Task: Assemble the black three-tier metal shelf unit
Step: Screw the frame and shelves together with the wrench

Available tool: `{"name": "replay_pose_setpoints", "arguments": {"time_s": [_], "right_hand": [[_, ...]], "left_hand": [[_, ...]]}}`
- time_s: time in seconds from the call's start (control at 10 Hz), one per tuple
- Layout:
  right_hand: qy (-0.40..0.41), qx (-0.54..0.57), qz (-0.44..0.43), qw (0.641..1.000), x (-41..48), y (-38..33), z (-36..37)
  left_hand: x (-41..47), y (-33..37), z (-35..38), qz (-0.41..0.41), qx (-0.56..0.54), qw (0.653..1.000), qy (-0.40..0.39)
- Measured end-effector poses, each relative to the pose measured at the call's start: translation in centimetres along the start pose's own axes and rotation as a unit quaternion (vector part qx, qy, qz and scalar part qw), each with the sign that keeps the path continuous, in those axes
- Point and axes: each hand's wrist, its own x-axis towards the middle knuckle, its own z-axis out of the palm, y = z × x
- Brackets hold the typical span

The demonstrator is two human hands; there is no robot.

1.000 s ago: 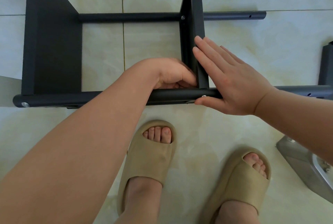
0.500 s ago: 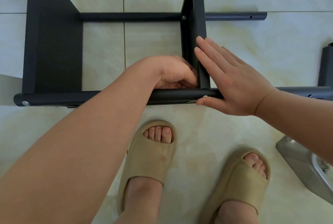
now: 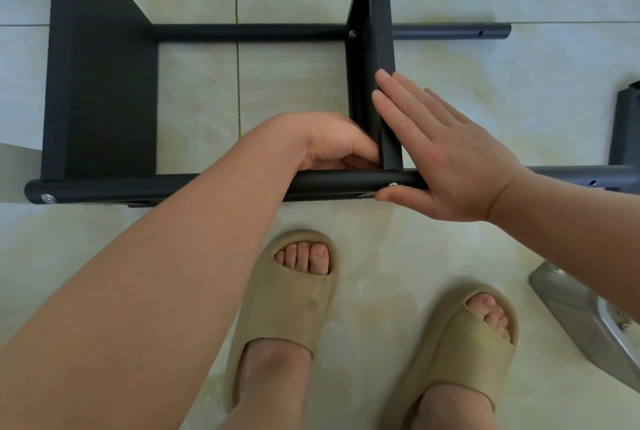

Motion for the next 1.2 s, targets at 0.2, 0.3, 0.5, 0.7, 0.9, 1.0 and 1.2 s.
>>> {"name": "replay_pose_setpoints", "arguments": {"time_s": [0.2,0.3,0.5,0.7,0.9,1.0,1.2], "right_hand": [[0.001,0.000,0.000,1.000,-0.02,0.02,-0.01],[0.000,-0.001,0.002,1.000,-0.03,0.02,0.00],[-0.001,-0.001,0.003,1.000,0.00,0.01,-0.05],[-0.002,0.000,0.001,1.000,-0.03,-0.05,-0.04],[0.000,0.000,0.001,1.000,-0.01,0.01,-0.07],[0.002,-0.001,-0.001,1.000,-0.04,0.01,0.01],[0.005,-0.001,-0.001,1.000,-0.03,0.01,-0.02]], "left_hand": [[0.15,-0.04,-0.17,0.006,-0.011,1.000,-0.018],[0.29,-0.17,-0.53,0.002,-0.020,0.999,-0.048],[0.51,-0.26,-0.49,-0.016,0.007,0.999,-0.032],[0.45,-0.23,-0.48,0.010,-0.011,0.999,-0.040],[0.84,-0.37,-0.59,0.014,-0.063,0.997,-0.044],[0.67,-0.35,-0.42,0.011,-0.020,0.999,-0.030],[0.11,-0.03,-0.22,0.015,-0.005,0.999,-0.031]]}}
